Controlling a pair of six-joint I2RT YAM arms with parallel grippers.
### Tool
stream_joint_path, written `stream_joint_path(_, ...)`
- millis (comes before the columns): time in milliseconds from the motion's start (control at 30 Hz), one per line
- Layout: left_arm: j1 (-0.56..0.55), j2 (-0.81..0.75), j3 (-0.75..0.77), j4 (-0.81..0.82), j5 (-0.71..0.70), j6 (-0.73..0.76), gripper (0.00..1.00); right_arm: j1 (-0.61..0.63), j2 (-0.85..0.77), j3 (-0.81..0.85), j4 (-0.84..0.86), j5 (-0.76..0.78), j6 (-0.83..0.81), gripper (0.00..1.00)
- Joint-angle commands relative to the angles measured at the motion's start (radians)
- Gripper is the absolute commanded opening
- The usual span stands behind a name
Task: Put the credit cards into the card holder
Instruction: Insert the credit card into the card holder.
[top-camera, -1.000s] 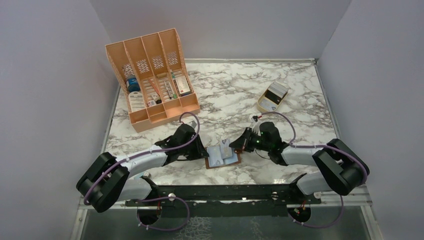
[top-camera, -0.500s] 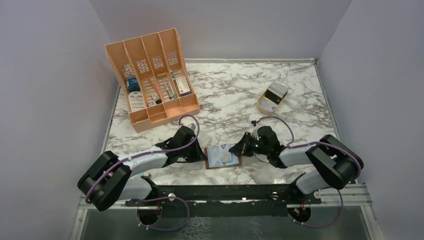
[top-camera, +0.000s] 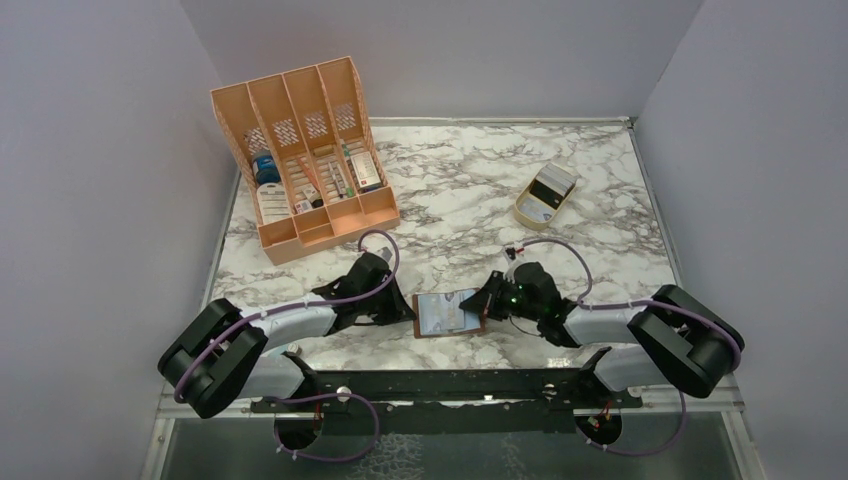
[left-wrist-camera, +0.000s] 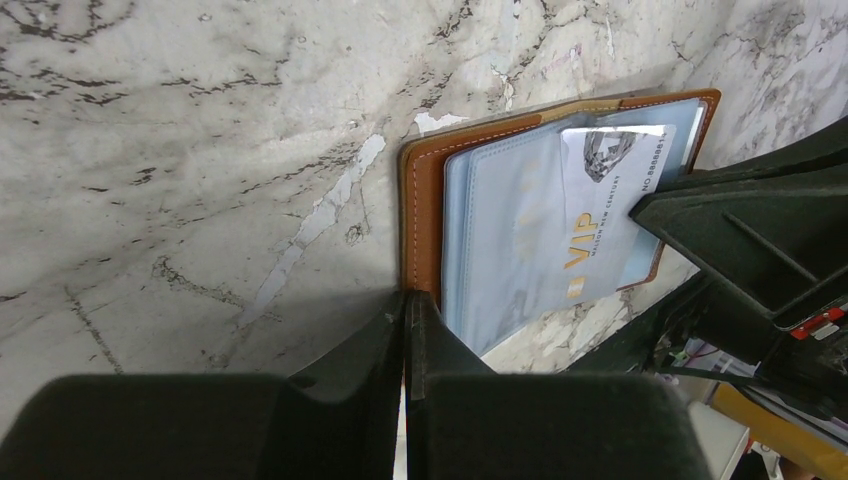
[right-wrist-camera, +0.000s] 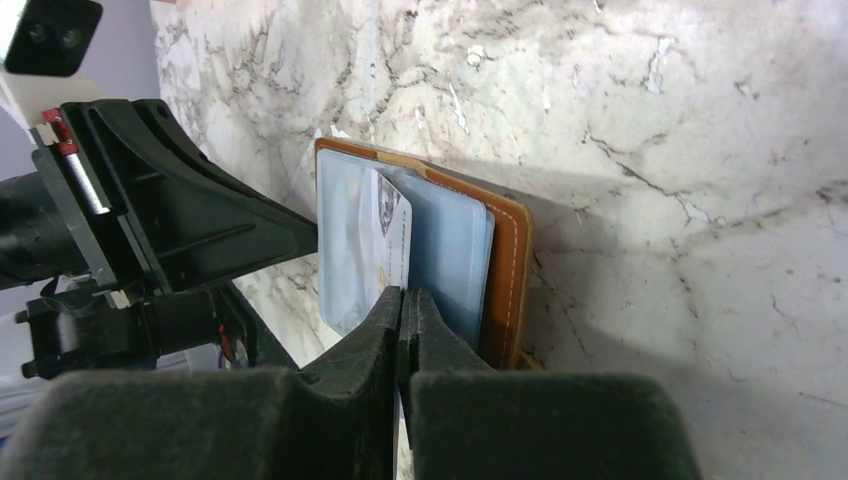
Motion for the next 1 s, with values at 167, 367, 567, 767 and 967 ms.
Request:
stream_joint_path(167,-0.006,0.009,-0.026,-0.027,-0.009,-0.002,0.06,0.039,-0.026,-0.02,-0.085,0.108,0.026,0.01)
stream_joint_path(367,-0.006,0.016,-0.023,-0.027,-0.009,0.001,0.06,0.047,-0.036,-0.03,-0.094,0.125,0.031,0.01)
stream_joint_path(567,-0.007,0.013,-0.01,-0.025,0.001,0.004,0.06,0.063,0.034,0.046,-0.116,0.076,-0.013,0.01)
stream_joint_path(767,-0.009,-0.001,-0.007,-0.021,0.011,0.006,0.06,0.118,0.092,0.112,-0.153,0.091,-0.023,0.03)
stream_joint_path(967,-0.009,-0.026,-0.011,-0.027,0.01,0.0,0.06,0.13,0.061,0.189,-0.334,0.16,-0.063,0.27)
